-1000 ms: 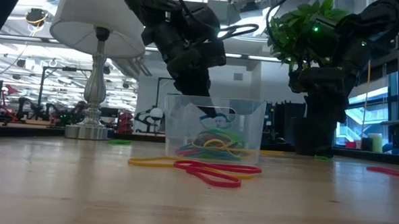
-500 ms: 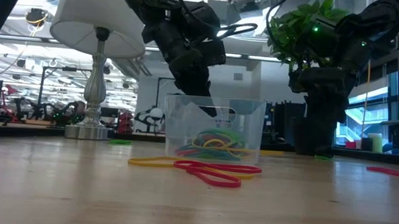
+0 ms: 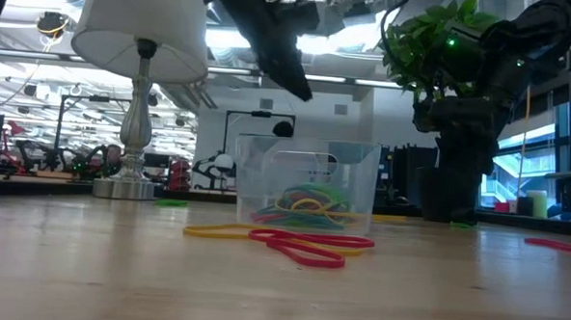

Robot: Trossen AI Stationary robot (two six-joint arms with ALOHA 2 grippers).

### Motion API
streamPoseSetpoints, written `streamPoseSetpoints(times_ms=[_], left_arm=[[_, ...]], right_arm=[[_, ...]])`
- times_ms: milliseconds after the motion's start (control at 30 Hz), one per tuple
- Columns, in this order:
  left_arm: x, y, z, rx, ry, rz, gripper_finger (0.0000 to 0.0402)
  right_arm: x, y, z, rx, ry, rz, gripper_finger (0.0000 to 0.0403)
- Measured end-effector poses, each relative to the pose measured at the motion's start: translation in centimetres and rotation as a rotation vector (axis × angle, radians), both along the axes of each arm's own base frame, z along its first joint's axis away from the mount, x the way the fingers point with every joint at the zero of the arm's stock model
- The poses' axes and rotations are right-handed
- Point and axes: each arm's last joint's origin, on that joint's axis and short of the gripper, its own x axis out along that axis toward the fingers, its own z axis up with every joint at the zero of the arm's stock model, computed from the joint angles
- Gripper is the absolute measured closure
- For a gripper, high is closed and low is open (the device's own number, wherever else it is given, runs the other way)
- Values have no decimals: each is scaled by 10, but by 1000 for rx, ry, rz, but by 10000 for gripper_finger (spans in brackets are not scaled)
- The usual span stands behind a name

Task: Pick and place rubber bands into bin
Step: Put the bottom right red rubber band into the bin

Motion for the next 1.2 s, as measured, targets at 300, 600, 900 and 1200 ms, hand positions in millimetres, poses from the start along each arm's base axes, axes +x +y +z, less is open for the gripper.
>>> streamPoseSetpoints(times_ms=[300, 600, 900, 1200], left_arm=[[-15, -21, 12, -23, 64, -39, 393], [-58, -25, 3, -108, 48, -79, 400], [-132, -41, -28, -172, -1, -13, 400], [-177, -67, -63, -282, 21, 16, 400]], right_arm=[[0, 11, 1, 42, 2, -12, 400], [-8, 68, 31, 74, 181, -146, 401], [-22, 112, 36, 262, 236, -346, 397], [-27, 136, 20, 253, 349, -343, 323]])
